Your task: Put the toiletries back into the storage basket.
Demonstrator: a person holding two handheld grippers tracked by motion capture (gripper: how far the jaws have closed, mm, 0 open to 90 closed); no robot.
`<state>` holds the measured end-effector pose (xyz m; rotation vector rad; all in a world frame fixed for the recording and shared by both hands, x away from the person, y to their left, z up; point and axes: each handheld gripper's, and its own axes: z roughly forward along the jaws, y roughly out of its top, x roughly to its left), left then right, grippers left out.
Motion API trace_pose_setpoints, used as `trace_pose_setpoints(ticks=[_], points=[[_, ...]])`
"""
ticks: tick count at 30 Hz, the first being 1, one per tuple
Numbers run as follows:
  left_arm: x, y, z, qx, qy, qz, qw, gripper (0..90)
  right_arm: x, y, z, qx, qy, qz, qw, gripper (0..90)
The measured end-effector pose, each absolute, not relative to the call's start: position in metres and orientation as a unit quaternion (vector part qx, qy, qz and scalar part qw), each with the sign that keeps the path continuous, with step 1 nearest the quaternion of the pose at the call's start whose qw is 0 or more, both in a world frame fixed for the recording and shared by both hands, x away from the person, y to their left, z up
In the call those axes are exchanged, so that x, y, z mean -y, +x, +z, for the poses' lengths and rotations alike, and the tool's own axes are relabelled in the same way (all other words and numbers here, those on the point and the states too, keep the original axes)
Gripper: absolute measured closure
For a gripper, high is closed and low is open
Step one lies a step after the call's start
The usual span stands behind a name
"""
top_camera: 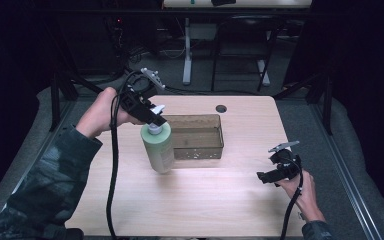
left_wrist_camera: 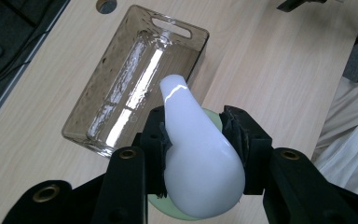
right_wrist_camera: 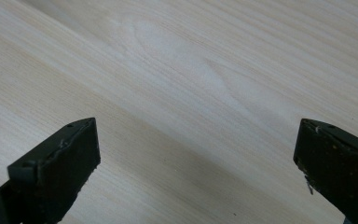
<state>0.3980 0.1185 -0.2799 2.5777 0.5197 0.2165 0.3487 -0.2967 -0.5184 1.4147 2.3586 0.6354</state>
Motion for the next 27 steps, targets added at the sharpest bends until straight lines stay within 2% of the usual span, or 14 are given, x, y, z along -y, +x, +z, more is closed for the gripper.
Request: trace_pose_setpoints(ticks=[27], points=[[-0.113, 0.397, -0.25, -0.178, 0.946, 0.096, 0.253, 62.5, 0.296, 0.348, -0.518, -0.826, 0.494, 0.219, 0.162, 0.0]])
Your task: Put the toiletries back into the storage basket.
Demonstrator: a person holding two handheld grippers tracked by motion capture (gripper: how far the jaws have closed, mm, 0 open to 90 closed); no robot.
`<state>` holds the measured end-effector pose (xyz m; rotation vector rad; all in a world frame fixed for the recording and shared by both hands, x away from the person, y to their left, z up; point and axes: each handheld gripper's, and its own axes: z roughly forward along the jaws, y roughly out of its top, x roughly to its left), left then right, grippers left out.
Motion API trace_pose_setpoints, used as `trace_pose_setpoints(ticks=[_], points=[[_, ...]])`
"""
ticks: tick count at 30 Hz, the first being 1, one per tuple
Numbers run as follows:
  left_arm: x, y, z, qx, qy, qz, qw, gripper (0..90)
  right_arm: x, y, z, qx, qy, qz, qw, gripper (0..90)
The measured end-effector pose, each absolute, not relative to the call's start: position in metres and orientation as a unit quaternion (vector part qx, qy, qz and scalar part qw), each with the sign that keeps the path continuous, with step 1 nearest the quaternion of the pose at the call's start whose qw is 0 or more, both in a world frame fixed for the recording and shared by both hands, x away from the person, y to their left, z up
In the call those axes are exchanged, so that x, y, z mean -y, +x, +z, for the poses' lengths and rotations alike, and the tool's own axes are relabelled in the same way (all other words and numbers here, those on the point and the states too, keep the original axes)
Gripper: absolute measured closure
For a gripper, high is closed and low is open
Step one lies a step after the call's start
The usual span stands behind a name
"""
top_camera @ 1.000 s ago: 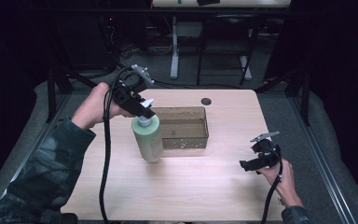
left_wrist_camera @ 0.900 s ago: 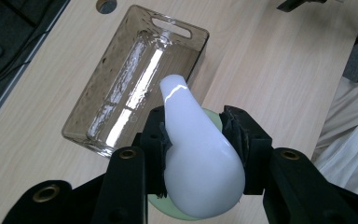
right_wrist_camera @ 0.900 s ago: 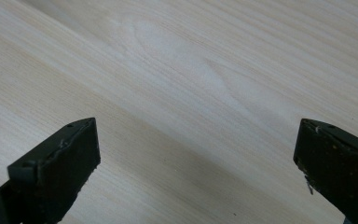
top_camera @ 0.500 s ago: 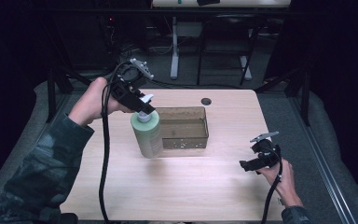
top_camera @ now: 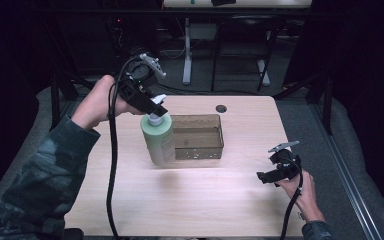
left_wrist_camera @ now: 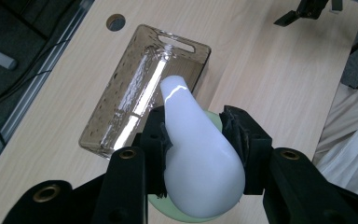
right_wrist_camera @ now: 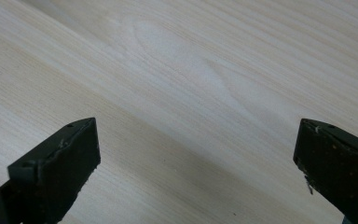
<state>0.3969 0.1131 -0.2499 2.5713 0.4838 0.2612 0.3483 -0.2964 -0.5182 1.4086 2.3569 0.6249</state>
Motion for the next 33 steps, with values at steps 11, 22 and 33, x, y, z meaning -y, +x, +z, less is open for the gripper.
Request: trace_pose_setpoints(ticks=[11, 22, 33], points=[[-0.113, 0.4, -0.24, -0.178, 0.945, 0.101, 0.255, 62.5, 0.296, 0.348, -0.518, -0.825, 0.495, 0.218, 0.161, 0.0], [-0.116, 0.408, -0.232, -0.185, 0.943, 0.11, 0.255, 62.6, 0.297, 0.348, -0.519, -0.825, 0.494, 0.216, 0.166, 0.1], [-0.115, 0.416, -0.221, -0.195, 0.939, 0.121, 0.255, 62.6, 0.298, 0.348, -0.518, -0.824, 0.494, 0.218, 0.17, 0.2]])
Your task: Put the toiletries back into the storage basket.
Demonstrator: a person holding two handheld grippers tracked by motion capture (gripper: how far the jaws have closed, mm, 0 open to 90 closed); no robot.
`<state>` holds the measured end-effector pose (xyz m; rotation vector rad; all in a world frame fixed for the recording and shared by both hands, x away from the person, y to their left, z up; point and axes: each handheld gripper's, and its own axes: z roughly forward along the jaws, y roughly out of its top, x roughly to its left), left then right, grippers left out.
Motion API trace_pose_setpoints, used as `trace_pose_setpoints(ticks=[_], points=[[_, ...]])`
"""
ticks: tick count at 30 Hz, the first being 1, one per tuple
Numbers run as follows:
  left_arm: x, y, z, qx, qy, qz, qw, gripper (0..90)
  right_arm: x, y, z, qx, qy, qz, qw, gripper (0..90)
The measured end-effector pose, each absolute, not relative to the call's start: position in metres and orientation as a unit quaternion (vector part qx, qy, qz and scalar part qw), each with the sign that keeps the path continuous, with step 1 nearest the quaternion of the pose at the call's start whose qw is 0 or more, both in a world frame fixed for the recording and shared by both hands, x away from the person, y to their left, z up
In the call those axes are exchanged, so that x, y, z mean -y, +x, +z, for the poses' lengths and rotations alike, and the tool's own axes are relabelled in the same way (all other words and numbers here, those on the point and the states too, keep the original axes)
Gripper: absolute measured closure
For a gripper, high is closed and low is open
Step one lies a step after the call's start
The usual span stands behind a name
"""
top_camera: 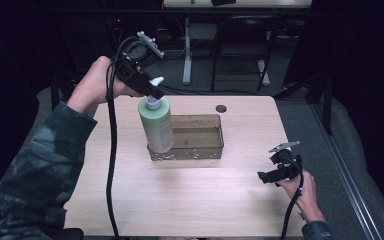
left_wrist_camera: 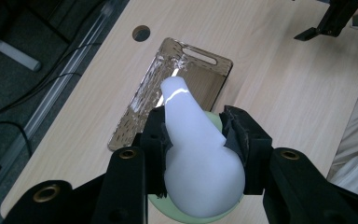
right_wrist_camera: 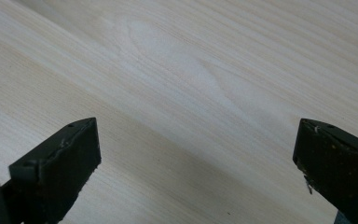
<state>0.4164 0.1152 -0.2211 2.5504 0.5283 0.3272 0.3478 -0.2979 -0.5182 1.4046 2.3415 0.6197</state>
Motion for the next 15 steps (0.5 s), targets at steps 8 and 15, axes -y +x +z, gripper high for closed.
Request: trace_pose_setpoints(ticks=[8, 15], points=[[-0.112, 0.423, -0.219, -0.197, 0.939, 0.122, 0.253, 62.6, 0.298, 0.348, -0.518, -0.825, 0.494, 0.217, 0.17, 0.2], [-0.11, 0.428, -0.219, -0.203, 0.937, 0.13, 0.251, 62.5, 0.299, 0.348, -0.518, -0.825, 0.493, 0.218, 0.17, 0.2]])
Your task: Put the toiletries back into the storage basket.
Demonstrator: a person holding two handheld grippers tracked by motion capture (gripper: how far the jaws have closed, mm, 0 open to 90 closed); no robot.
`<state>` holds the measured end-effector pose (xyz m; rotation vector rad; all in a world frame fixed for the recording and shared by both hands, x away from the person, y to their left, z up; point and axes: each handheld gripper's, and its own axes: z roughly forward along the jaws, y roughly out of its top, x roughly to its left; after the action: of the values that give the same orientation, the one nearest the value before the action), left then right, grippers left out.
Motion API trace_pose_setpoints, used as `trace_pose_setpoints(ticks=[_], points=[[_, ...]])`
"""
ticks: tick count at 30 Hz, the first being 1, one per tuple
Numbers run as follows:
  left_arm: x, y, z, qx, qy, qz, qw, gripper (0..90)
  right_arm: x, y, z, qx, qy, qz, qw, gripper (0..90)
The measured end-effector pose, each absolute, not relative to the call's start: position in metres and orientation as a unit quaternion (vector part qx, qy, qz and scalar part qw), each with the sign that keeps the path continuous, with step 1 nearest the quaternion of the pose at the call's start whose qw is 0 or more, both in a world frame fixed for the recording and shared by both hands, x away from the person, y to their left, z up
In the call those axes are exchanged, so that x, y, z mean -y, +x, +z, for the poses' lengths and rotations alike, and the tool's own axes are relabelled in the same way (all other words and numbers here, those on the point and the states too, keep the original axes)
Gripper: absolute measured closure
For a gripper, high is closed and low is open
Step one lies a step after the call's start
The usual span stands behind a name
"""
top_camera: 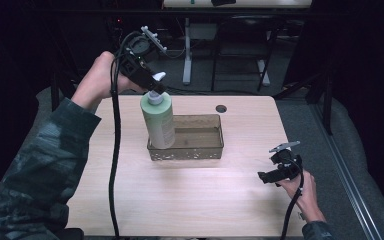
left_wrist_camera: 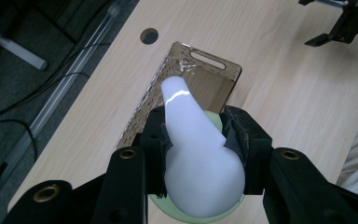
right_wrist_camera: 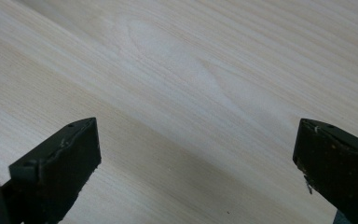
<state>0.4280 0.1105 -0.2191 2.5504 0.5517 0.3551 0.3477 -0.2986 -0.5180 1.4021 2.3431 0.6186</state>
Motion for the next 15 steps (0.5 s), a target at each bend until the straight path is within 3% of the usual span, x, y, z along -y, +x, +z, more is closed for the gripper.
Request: trace_pose_setpoints(ticks=[15], points=[[-0.1092, 0.4378, -0.2151, -0.211, 0.935, 0.132, 0.252, 62.5, 0.2981, 0.3474, -0.5163, -0.823, 0.494, 0.221, 0.171, 0.2]])
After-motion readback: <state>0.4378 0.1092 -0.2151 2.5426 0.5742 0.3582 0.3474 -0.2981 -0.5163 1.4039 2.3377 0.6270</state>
